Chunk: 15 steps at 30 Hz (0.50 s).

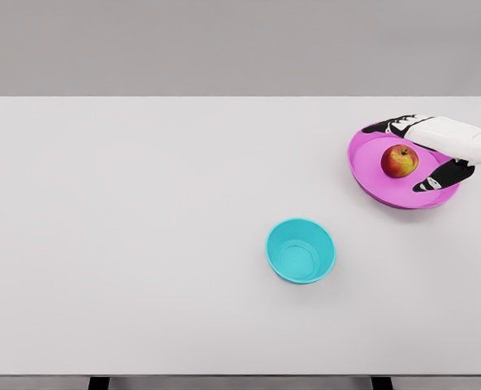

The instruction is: Put the apple from the pink plate into the blue bowl with your right arm

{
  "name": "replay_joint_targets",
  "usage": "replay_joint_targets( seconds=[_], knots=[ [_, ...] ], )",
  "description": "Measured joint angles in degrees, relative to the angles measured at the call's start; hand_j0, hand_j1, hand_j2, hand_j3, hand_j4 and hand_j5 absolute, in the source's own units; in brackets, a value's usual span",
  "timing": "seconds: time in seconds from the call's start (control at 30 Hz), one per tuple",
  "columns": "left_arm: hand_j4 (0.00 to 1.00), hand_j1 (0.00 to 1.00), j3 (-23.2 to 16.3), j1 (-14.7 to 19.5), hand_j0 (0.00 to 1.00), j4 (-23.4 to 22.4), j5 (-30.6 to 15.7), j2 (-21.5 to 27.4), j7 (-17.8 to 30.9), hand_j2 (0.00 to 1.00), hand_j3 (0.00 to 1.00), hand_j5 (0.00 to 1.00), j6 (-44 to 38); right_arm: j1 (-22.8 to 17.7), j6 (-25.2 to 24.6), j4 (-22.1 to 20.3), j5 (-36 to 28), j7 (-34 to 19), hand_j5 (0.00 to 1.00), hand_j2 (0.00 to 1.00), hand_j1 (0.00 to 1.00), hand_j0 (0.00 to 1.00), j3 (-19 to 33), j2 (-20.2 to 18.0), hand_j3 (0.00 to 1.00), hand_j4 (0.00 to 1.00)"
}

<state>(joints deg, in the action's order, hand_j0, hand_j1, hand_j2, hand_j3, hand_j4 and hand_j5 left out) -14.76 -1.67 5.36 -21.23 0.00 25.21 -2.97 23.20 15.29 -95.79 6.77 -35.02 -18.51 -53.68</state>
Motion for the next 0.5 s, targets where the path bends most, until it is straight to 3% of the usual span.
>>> replay_joint_targets(
  seconds=[0.13,0.37,0.5],
  knots=[
    [1.00,1.00,0.0,0.1,1.00,0.0,0.0,0.0,0.0,1.00,1.00,1.00,0.0,0.6,0.5,2.4,0.8,0.0,1.00,1.00,1.00,1.00,0.3,0.2,1.00,1.00],
    [1.00,1.00,0.0,0.0,1.00,0.0,0.0,0.0,0.0,1.00,1.00,1.00,0.0,3.5,6.5,14.5,8.5,0.0,1.00,1.00,1.00,1.00,-1.3,5.1,1.00,1.00],
    [1.00,1.00,0.0,0.0,1.00,0.0,0.0,0.0,0.0,1.00,1.00,1.00,0.0,9.5,7.5,19.5,11.0,0.0,1.00,1.00,1.00,1.00,-5.3,7.3,1.00,1.00]
  ],
)
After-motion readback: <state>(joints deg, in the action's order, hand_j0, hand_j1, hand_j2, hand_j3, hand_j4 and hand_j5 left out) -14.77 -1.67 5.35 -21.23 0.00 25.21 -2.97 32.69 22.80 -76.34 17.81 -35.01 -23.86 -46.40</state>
